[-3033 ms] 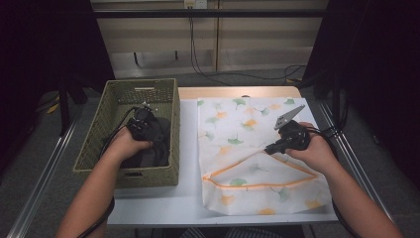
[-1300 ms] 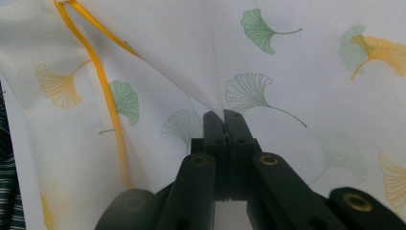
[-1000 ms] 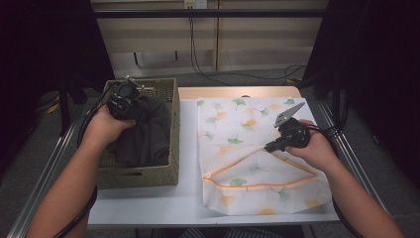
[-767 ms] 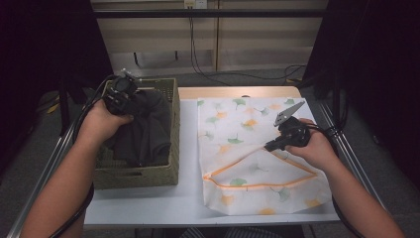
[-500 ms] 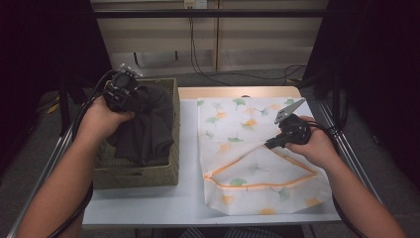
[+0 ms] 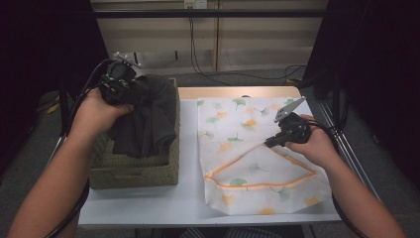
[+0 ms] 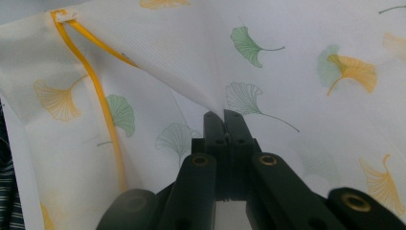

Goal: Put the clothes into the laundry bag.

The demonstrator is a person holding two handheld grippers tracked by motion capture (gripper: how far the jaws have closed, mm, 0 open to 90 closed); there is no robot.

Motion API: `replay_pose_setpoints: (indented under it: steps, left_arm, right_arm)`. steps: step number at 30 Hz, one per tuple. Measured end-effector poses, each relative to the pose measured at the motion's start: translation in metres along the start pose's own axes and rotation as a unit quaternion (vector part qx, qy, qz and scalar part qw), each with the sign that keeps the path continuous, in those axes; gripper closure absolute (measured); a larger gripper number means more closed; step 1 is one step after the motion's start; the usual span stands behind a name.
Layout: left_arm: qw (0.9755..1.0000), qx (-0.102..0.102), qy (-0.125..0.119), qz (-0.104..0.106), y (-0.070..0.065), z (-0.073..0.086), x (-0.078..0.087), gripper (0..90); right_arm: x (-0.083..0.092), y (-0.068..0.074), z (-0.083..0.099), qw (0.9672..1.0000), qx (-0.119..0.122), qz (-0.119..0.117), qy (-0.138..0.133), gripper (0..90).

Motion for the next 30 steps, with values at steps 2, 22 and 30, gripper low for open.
replay_pose_setpoints:
  steps: [2, 22, 30]
  left_arm:
    - [1.0000, 0.000, -0.004, 0.003, -0.003, -0.002, 0.001, 59.4]
    - [0.9986, -0.028, -0.005, 0.044, -0.039, -0.022, -0.017, 59.2]
    - [0.9966, -0.043, -0.004, 0.070, -0.054, -0.027, -0.023, 59.2]
  right_arm:
    - [0.000, -0.001, 0.000, 1.0000, 0.007, 0.000, -0.003, 90.0]
    - [0.000, -0.006, -0.002, 0.9999, 0.006, 0.010, -0.011, 90.0]
    - [0.000, -0.008, -0.007, 0.9998, 0.010, 0.013, -0.013, 90.0]
Point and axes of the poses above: each handheld gripper's, and its own axes: x roughly backward along the jaws, z roughly out of its underside, y roughly to its left, the point moved 2 cm from there along -x, roughly forward along the jaws, and after that the axes turned 13 degrees about -y, right-handed, at the moved point
